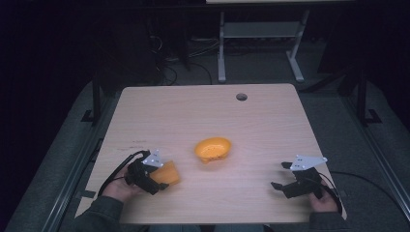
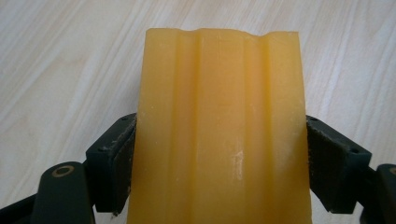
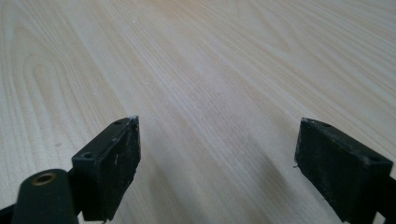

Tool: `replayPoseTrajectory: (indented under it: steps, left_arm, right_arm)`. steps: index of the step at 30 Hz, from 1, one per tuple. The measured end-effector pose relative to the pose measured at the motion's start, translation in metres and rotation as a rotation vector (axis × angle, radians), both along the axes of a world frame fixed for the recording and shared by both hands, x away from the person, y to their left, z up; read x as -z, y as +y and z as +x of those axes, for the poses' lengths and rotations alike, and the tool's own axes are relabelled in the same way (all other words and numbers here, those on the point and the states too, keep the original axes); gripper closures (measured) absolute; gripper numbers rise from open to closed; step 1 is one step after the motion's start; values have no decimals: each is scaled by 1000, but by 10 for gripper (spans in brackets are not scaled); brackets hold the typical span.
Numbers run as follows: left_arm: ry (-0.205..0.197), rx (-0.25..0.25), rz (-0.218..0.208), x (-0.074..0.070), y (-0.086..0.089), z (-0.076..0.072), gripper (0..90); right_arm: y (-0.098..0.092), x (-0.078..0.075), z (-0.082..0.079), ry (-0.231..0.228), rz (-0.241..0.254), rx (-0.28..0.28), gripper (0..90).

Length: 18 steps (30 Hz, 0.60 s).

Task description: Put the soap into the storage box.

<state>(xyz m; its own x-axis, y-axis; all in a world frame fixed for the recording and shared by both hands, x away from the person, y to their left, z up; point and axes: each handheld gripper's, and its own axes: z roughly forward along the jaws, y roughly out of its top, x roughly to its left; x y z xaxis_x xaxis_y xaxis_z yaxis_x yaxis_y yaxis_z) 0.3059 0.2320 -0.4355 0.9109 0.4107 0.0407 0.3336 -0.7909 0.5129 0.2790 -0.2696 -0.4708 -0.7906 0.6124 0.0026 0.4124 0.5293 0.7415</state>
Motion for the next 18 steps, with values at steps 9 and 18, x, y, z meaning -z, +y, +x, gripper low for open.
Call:
replayPoseTrajectory:
  steps: [9,18]
  left_arm:
    - [17,11,-7,-6,-5,8,205]
    - [18,21,-3,-23,-12,20,206]
  right_arm:
    - [-1,0,-1,-2,14,6,137]
    - [-1,-1,-2,-9,21,-1,137]
